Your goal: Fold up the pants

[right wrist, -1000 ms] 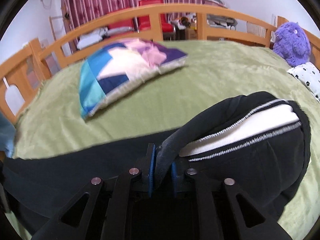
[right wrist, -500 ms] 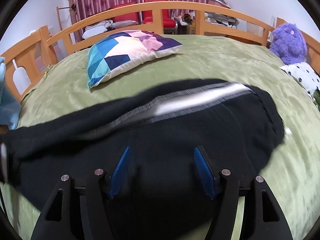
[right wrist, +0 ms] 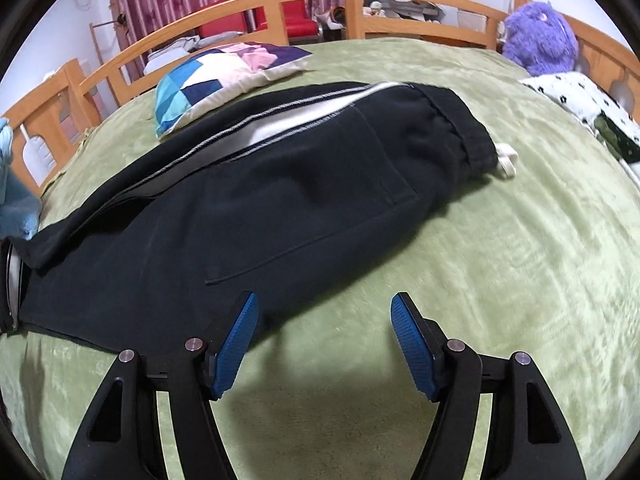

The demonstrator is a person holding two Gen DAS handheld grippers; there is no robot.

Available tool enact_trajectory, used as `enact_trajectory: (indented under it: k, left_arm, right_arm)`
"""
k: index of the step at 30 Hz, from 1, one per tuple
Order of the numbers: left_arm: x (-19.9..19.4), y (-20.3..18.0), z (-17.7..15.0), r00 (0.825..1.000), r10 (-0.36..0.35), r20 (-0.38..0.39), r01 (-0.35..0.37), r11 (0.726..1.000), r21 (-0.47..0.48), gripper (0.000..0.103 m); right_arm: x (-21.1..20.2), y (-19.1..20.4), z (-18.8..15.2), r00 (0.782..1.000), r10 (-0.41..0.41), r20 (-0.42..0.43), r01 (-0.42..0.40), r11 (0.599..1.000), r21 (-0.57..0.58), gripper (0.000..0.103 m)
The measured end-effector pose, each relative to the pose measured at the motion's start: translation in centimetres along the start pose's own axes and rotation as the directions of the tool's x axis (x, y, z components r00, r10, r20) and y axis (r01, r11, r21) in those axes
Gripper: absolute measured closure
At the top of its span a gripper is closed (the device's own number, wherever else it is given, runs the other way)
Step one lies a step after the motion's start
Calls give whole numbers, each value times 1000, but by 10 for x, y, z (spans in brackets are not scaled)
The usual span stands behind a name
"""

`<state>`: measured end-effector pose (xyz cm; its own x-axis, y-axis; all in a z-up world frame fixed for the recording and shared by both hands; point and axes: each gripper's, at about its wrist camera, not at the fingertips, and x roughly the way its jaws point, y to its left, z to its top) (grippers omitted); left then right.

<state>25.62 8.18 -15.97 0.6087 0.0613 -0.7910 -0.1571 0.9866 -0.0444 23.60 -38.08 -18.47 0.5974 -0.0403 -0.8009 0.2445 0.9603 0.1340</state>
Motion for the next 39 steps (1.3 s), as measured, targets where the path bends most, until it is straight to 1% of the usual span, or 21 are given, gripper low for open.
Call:
enact_trajectory:
  k: [3, 5, 6, 7, 9, 14, 15, 16, 18, 21, 25, 27, 30, 31, 32, 33, 34, 35, 36, 39]
  left_arm:
    - [10, 7, -7, 1000, -23, -18, 22, 999, -40, 32]
    - [17, 12, -7, 998, -55, -18, 53, 996, -77, 32]
    - [21, 16, -6, 996, -84, -11, 83, 991, -103, 32]
    - [24, 19, -5, 996, -93, -9, 91, 989, -118, 32]
    - [35, 23, 0, 996, -88, -21, 84, 986, -144, 32]
    - [58, 28, 8, 996, -78, -45, 69, 982, -174, 32]
    - [61, 28, 10, 996, -70, -47, 61, 983, -174, 32]
    - [64, 28, 10, 997, -65, -48, 56, 983, -174, 32]
    - [69, 27, 10, 997, -65, -48, 56, 984, -171, 30]
    - [73, 24, 12, 998, -54, -42, 47, 986, -157, 28]
    - [79, 21, 15, 998, -36, -45, 29, 987, -155, 21]
    - [83, 23, 17, 998, -38, -47, 29, 983, -183, 18]
    - [86, 29, 22, 998, -54, -37, 43, 966, -254, 18]
    - [87, 33, 24, 997, -64, -33, 52, 957, -285, 21]
    - [88, 35, 25, 998, -51, -36, 38, 953, -299, 43]
    - [87, 37, 25, 999, -25, -35, 14, 955, -297, 67]
    - [85, 40, 26, 1000, -13, -25, 5, 957, -290, 73]
    - [83, 44, 27, 999, -30, -18, 23, 955, -295, 85]
    - [81, 49, 27, 999, -49, -17, 41, 952, -303, 90]
    - [70, 59, 23, 995, -104, -4, 97, 941, -323, 95]
  right_arm:
    - [6, -10, 2, 1000, 19, -1, -18, 999, 44, 35]
    - [13, -14, 6, 1000, 24, 0, -24, 997, 70, 35]
    - [17, -16, 8, 1000, 26, -1, -26, 996, 85, 34]
    - [22, -17, 11, 1000, 28, -5, -28, 995, 96, 34]
    - [32, -18, 16, 999, 33, -10, -32, 993, 113, 34]
    - [57, -14, 26, 999, 43, -33, -38, 991, 127, 34]
    - [61, -12, 27, 999, 44, -32, -40, 991, 125, 33]
    - [66, -9, 29, 999, 39, -31, -35, 992, 123, 29]
    - [73, -6, 32, 999, 28, -27, -24, 993, 119, 26]
    - [78, -1, 37, 1000, 17, -12, -16, 993, 117, 24]
    - [86, -2, 42, 999, 37, -9, -35, 990, 140, 21]
    - [91, -6, 47, 998, 55, -11, -52, 983, 175, 21]
    - [98, -6, 57, 998, 58, -9, -55, 978, 203, 21]
    - [98, -5, 58, 998, 56, -5, -54, 978, 202, 30]
    - [99, -3, 59, 999, 46, 8, -47, 980, 193, 40]
    - [98, -1, 60, 999, 24, 22, -28, 983, 181, 59]
    - [97, -1, 61, 999, 9, 31, -14, 986, 169, 69]
    - [95, -3, 62, 999, 14, 36, -20, 985, 174, 73]
    - [93, -7, 61, 999, 21, 44, -29, 980, 195, 82]
    - [80, -19, 58, 996, 57, 61, -71, 965, 254, 86]
